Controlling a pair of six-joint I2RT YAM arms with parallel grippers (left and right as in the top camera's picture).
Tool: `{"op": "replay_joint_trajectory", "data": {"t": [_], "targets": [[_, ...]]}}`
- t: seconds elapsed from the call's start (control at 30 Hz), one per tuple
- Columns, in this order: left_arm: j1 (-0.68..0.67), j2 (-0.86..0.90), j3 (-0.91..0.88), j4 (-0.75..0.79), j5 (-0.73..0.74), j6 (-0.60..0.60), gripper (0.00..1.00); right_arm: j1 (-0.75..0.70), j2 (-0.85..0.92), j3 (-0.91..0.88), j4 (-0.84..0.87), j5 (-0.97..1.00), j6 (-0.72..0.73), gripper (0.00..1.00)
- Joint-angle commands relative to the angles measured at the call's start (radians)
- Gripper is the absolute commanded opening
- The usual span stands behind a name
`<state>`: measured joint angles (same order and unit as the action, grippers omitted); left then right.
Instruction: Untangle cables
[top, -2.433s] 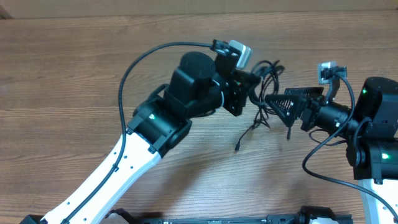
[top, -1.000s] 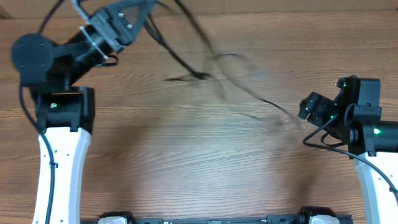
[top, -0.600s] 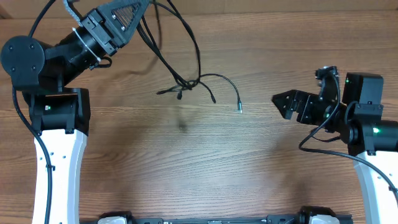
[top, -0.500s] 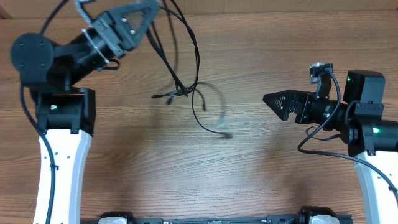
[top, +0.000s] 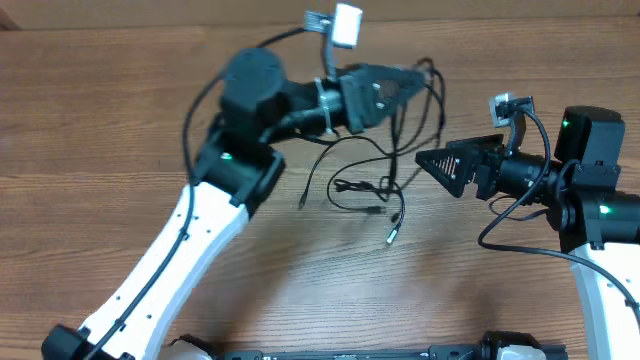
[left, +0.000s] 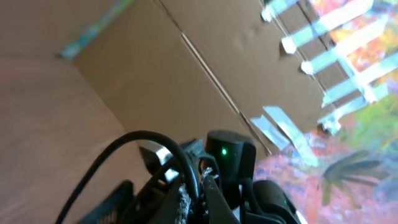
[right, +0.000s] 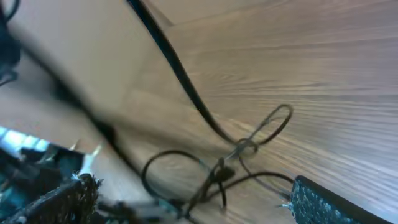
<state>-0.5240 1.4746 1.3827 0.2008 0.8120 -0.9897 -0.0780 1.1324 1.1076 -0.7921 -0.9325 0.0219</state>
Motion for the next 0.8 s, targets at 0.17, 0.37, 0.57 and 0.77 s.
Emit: {"op": "replay_joint_trajectory", "data": {"t": [0.17,0.37,0.57,0.77], "targets": [[-0.126,-0.005,0.027,0.32,0.027,-0.136,0.04,-0.002,0.023,-0.001,0.003,0.539,0.015,1.0],[-0.032,-0.005,0.027,0.649,0.08,-0.272,0.04,-0.002,0.155,-0.001,-0.039,0.811,0.138,1.0],[0.162,-0.005,0.027,0.649,0.102,-0.345,0.04,-0.006,0.171,-0.001,-0.093,1.03,0.174,1.0],[0.31,-0.005,0.027,0.648,0.143,-0.413,0.04,-0.105,0.171,-0.001,-0.112,1.036,0.243,1.0]]}}
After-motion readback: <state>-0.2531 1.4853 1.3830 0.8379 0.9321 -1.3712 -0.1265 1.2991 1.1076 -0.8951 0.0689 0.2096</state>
